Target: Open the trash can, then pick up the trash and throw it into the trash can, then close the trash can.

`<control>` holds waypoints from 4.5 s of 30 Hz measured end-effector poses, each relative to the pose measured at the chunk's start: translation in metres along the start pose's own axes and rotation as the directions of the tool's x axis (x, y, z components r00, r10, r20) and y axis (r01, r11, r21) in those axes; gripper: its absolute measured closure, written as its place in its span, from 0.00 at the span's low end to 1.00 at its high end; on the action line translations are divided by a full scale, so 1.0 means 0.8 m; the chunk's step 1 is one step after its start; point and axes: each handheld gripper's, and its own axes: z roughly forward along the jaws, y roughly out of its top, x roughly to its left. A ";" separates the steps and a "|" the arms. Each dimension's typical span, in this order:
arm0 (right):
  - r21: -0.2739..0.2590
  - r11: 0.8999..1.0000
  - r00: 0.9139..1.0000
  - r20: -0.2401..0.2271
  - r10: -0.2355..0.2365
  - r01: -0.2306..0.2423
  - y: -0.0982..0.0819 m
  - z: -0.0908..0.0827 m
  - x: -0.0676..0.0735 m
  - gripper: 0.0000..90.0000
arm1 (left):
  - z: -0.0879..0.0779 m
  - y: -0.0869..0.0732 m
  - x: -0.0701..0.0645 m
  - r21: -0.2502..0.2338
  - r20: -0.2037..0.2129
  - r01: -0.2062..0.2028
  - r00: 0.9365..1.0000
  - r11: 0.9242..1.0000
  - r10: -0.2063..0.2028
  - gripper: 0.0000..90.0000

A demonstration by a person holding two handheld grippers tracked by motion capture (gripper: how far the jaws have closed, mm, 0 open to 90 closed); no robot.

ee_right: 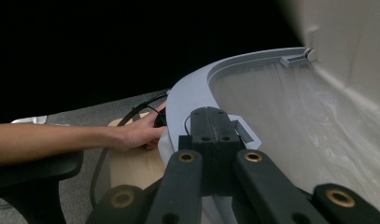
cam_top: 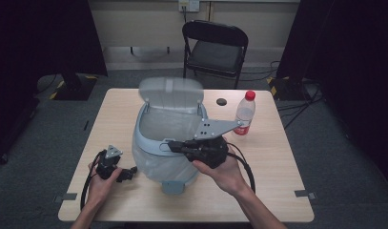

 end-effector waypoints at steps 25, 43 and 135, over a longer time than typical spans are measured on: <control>-0.069 0.993 0.973 0.204 0.105 -0.093 -0.055 -0.080 -0.032 0.75 | 0.000 0.000 0.001 0.008 -0.008 0.011 1.000 1.000 -0.011 0.01; 0.059 0.935 0.826 0.489 0.278 -0.350 -0.183 -0.076 -0.122 0.29 | 0.001 0.000 0.001 0.002 -0.016 0.016 1.000 1.000 -0.016 0.01; 0.004 0.920 0.735 0.603 0.310 -0.392 -0.230 -0.060 -0.223 0.31 | -0.001 -0.002 0.003 0.007 0.002 0.007 1.000 1.000 -0.007 0.01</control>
